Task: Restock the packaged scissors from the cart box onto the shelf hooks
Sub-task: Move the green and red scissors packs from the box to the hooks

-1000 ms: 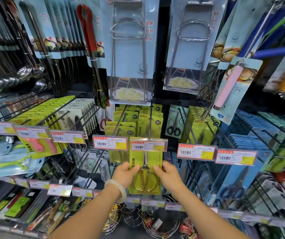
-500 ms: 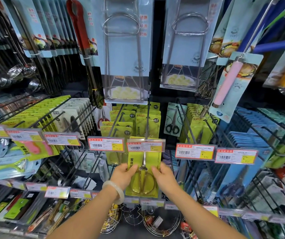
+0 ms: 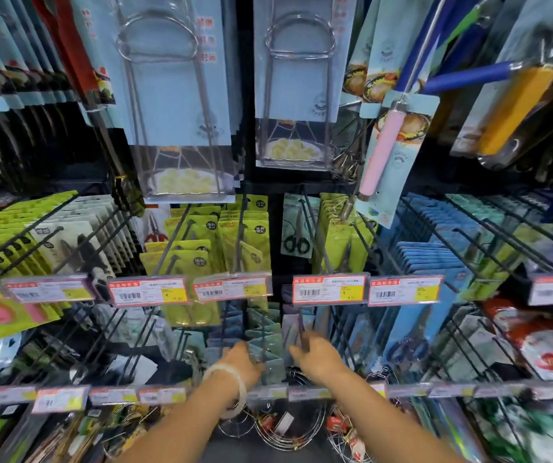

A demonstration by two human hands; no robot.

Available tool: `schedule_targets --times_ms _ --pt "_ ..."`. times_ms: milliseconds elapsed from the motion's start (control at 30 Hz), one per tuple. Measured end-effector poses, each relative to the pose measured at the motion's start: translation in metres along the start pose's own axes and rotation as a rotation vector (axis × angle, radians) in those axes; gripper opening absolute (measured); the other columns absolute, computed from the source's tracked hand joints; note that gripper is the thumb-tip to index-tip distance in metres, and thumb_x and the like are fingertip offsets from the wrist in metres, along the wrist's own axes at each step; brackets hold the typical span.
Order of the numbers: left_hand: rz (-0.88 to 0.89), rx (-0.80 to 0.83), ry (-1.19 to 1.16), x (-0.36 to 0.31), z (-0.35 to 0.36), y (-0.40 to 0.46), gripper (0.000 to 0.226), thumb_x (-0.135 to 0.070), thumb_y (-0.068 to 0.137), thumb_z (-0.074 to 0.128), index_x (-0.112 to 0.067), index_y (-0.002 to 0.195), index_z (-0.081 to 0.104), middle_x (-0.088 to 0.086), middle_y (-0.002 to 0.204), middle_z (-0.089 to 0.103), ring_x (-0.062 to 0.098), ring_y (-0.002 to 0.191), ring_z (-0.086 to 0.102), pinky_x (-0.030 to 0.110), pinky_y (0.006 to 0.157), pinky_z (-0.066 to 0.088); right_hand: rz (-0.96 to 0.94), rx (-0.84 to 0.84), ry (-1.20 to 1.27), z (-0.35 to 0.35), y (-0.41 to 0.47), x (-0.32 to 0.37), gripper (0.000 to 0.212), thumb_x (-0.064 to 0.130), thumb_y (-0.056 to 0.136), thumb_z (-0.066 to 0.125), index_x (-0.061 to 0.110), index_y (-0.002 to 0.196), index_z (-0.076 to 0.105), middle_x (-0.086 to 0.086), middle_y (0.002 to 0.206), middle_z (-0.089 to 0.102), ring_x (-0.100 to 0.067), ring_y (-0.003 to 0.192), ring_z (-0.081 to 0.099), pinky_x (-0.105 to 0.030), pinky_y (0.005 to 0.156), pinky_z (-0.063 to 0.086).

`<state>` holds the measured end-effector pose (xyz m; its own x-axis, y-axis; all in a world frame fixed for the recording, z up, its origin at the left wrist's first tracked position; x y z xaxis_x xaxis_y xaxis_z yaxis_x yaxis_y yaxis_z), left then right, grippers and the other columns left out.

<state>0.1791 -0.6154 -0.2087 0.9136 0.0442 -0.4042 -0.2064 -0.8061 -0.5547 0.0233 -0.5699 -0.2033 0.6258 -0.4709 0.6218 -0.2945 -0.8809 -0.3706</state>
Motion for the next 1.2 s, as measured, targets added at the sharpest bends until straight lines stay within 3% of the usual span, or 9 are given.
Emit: schedule_targets --times_ms 100,167,300,400,567,767,967,1200 --pt "0.179 0.032 0.352 -0.046 0.035 -0.008 0.064 -0.034 0.089 0.055 -0.014 0.144 0.027 0.015 0.145 0.032 0.034 0.133 0.035 0.040 0.108 0.036 0.060 -0.012 -0.081 -0.017 -0.016 -0.043 0.044 0.033 0.092 0.052 0.007 0.127 0.046 -0.015 0.130 0.054 -0.028 0.118 0.053 -0.029 0.095 0.042" --pt "0.304 0.035 0.477 -0.085 0.059 -0.018 0.064 -0.032 0.089 0.056 -0.014 0.143 0.026 0.015 0.144 0.031 0.034 0.134 0.033 0.043 0.109 0.034 0.089 -0.049 -0.115 -0.037 -0.028 -0.073 0.045 0.031 0.091 0.053 0.007 0.129 0.045 -0.013 0.133 0.051 -0.026 0.122 0.050 -0.028 0.097 0.040" --pt "0.522 0.034 0.632 -0.179 0.113 -0.051 0.065 -0.032 0.090 0.053 -0.015 0.145 0.023 0.014 0.148 0.025 0.034 0.137 0.025 0.044 0.112 0.029 0.153 -0.175 -0.276 -0.098 -0.064 -0.140 0.040 0.028 0.091 0.051 0.007 0.125 0.046 -0.016 0.131 0.050 -0.029 0.122 0.047 -0.034 0.096 0.039" --pt "0.677 0.030 0.728 -0.255 0.159 -0.084 0.061 -0.029 0.091 0.052 -0.016 0.145 0.025 0.014 0.152 0.021 0.034 0.140 0.022 0.045 0.112 0.026 0.229 -0.211 -0.328 -0.147 -0.100 -0.199 0.050 0.028 0.089 0.054 0.008 0.133 0.039 -0.015 0.134 0.046 -0.029 0.125 0.042 -0.036 0.099 0.038" --pt "0.862 0.068 0.824 -0.370 0.244 -0.147 0.060 -0.022 0.089 0.053 -0.014 0.142 0.026 0.013 0.146 0.028 0.034 0.135 0.027 0.044 0.107 0.032 0.382 -0.363 -0.373 -0.228 -0.183 -0.301 0.054 0.038 0.091 0.052 0.008 0.133 0.037 -0.015 0.134 0.045 -0.031 0.125 0.042 -0.037 0.100 0.037" --pt "1.123 0.065 0.921 -0.475 0.339 -0.234 0.053 -0.028 0.090 0.051 -0.013 0.139 0.035 0.016 0.143 0.035 0.034 0.134 0.034 0.043 0.108 0.032 0.619 -0.477 -0.345 -0.301 -0.297 -0.416 0.047 0.032 0.088 0.056 0.008 0.126 0.043 -0.016 0.129 0.048 -0.034 0.123 0.044 -0.040 0.100 0.040" --pt "1.303 0.181 1.042 -0.543 0.442 -0.312 0.062 -0.034 0.087 0.055 -0.015 0.141 0.032 0.014 0.145 0.034 0.034 0.135 0.032 0.043 0.111 0.029 0.898 -0.508 -0.182 -0.326 -0.418 -0.513 0.042 0.011 0.087 0.055 0.007 0.126 0.040 -0.016 0.126 0.048 -0.035 0.117 0.045 -0.041 0.088 0.043" --pt "1.512 0.244 1.195 -0.601 0.561 -0.392 0.050 -0.019 0.087 0.055 -0.014 0.133 0.036 0.013 0.139 0.034 0.034 0.131 0.032 0.045 0.104 0.032 1.128 -0.649 -0.025 -0.338 -0.513 -0.609 0.043 0.027 0.092 0.049 0.012 0.131 0.040 -0.013 0.135 0.044 -0.034 0.125 0.041 -0.044 0.100 0.039"
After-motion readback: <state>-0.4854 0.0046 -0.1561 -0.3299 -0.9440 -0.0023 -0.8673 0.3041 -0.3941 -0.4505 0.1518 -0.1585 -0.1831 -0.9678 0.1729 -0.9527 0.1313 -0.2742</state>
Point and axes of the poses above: each hand's wrist, its own y-axis towards the middle knuckle, its own z-axis out of the palm, x = y × z, the point moved 5 cm from there along y, towards the middle knuckle
